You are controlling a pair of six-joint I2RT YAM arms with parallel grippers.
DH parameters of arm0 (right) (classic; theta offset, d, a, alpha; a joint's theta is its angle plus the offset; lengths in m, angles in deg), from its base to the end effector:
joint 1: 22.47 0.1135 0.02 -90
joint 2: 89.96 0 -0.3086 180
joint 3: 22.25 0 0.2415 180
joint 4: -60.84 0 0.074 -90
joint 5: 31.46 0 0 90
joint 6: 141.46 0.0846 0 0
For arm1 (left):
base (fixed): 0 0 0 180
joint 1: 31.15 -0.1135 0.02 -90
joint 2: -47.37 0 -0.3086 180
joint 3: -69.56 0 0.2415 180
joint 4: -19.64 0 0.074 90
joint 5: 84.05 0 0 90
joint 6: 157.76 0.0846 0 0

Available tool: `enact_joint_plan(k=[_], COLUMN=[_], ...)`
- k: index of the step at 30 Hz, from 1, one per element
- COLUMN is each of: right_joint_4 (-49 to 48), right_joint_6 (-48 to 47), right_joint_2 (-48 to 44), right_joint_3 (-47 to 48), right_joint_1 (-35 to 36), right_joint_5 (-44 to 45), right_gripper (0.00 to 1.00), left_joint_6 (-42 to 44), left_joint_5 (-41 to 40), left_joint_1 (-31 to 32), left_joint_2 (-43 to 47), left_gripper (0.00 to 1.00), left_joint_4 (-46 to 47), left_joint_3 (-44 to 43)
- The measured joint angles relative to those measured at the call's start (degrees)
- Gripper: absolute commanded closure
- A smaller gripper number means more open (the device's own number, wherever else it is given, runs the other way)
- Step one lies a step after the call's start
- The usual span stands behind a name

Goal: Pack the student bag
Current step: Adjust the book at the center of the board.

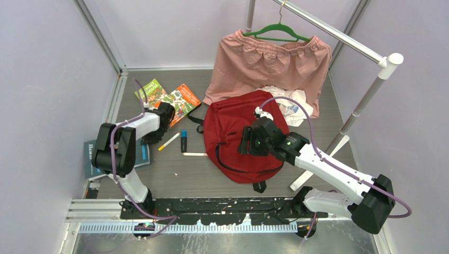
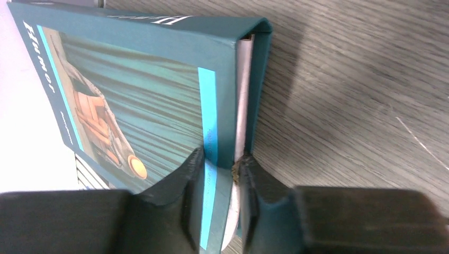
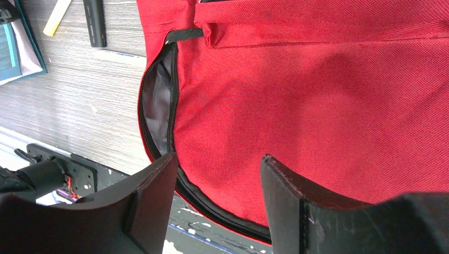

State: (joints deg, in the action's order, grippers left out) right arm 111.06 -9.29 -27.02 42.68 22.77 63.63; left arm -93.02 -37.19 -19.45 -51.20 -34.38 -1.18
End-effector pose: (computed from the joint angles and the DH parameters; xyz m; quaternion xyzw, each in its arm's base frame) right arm 0.1647 0.1555 0.2787 -0.0092 0.9335 0.2161 0.2861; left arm 0.3043 -0.0039 0.1715 -0.1355 0.9180 0.3269 0.1789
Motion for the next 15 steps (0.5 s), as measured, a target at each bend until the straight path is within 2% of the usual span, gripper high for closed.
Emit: enact_joint_plan(k=[2,3,9,15], right_joint_4=[0.0,0.0,0.0,-0.07], right_joint_6=[0.0,0.0,0.0,-0.02], right_joint_2=[0.0,0.02,0.33,1.2], right_joint_3=[0.0,0.0,0.0,0.02], right_joint_1=[0.0,0.0,0.0,0.0], right_joint_5=[0.04,0.11,0.15,0.15], right_gripper=[0.36,0.36,0.36,0.36], left_joint_6=[0.0,0.02,-0.9,-1.4], left_joint_5=[0.33,0.7,3.02,6.75], left_joint_1=[0.2,0.31,0.42,4.76], left_joint_2=[0.0,0.0,1.33,9.18], left_gripper=[0.97,1.0,1.0,1.0], left_joint_4=[-0.07,-0.2,-2.14,-6.97], left_joint_3=[-0.24,-0.46,-1.14,-2.95])
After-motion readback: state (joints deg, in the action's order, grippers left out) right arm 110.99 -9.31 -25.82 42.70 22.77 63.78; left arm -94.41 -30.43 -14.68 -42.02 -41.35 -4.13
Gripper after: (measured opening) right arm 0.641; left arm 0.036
